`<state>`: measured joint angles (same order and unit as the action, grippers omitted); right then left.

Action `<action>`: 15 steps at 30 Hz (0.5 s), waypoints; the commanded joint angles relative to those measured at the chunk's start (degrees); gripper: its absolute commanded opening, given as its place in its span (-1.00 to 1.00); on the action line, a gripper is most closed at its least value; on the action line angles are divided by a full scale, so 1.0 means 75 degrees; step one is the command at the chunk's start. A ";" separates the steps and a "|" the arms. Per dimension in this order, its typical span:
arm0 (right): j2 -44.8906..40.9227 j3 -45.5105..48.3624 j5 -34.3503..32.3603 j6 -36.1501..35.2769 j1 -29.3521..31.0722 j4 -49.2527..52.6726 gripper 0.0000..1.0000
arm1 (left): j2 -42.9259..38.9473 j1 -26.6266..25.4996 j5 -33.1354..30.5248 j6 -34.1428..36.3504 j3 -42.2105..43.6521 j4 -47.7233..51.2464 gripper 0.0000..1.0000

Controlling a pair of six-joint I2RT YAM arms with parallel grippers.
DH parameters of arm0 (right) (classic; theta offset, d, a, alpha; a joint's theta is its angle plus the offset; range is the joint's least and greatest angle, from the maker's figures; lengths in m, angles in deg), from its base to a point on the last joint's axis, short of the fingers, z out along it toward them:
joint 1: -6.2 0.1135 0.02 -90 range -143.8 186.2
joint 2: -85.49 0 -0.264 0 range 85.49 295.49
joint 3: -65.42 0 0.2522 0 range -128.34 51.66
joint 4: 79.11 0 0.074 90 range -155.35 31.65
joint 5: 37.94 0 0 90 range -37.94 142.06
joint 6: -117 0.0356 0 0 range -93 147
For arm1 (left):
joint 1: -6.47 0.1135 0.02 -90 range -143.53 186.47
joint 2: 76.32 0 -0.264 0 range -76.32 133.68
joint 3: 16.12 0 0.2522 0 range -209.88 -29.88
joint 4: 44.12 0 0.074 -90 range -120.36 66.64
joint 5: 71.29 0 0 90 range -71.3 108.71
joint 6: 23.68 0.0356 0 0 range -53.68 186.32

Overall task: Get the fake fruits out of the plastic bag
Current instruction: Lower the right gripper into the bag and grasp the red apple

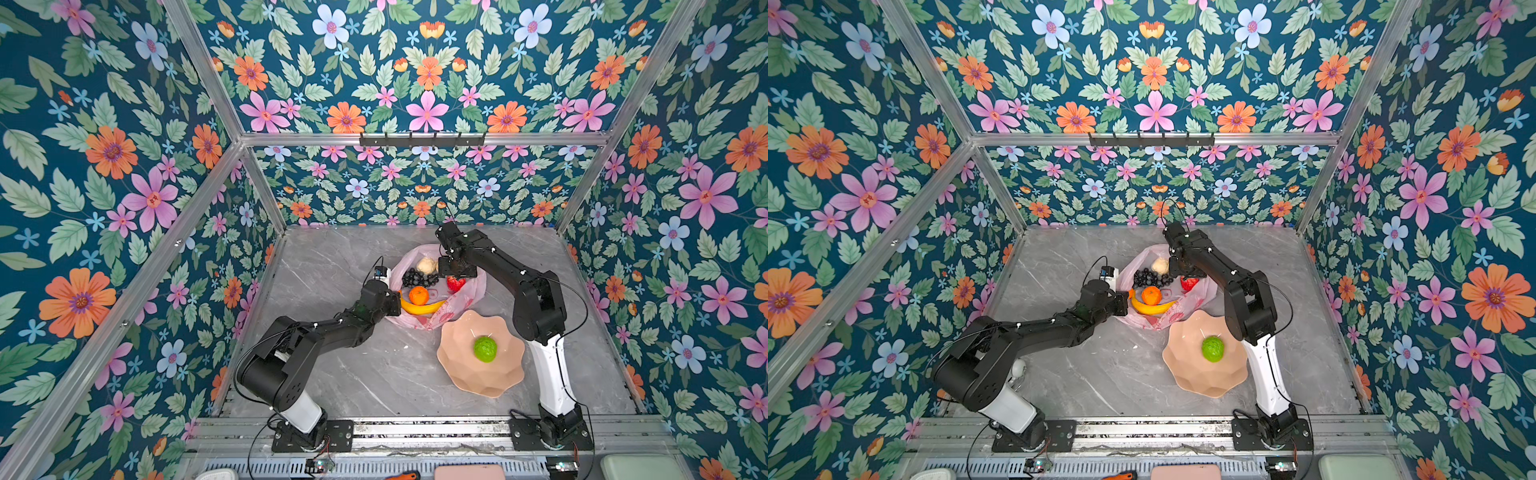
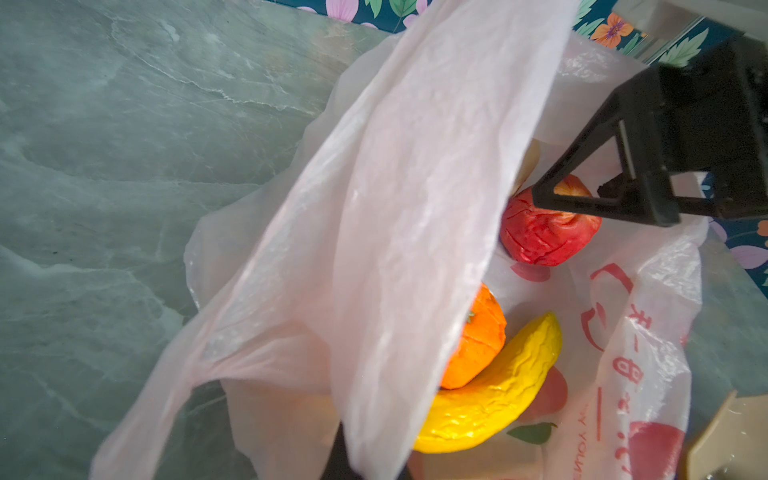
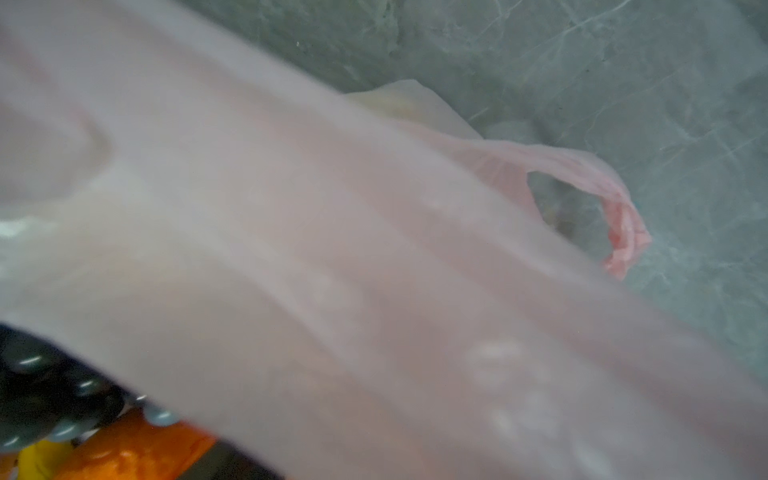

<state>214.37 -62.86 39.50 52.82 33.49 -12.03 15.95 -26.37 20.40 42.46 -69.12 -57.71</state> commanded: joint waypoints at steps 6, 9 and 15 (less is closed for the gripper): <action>0.0246 -0.0165 -0.0037 -0.0085 -0.0077 0.0208 0.59 | 0.0027 0.0005 0.0067 0.0026 -0.0023 -0.0079 -1.00; 0.0333 -0.0184 0.0004 -0.0085 -0.0088 0.0186 0.55 | 0.0038 0.0001 0.0079 0.0029 -0.0030 -0.0079 -1.00; 0.0516 -0.0233 0.0113 -0.0091 -0.0098 0.0170 0.52 | 0.0055 0.0000 0.0102 0.0029 -0.0044 -0.0079 -1.00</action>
<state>217.78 -64.04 40.03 52.34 32.83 -11.18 16.17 -26.41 20.77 42.46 -69.12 -57.71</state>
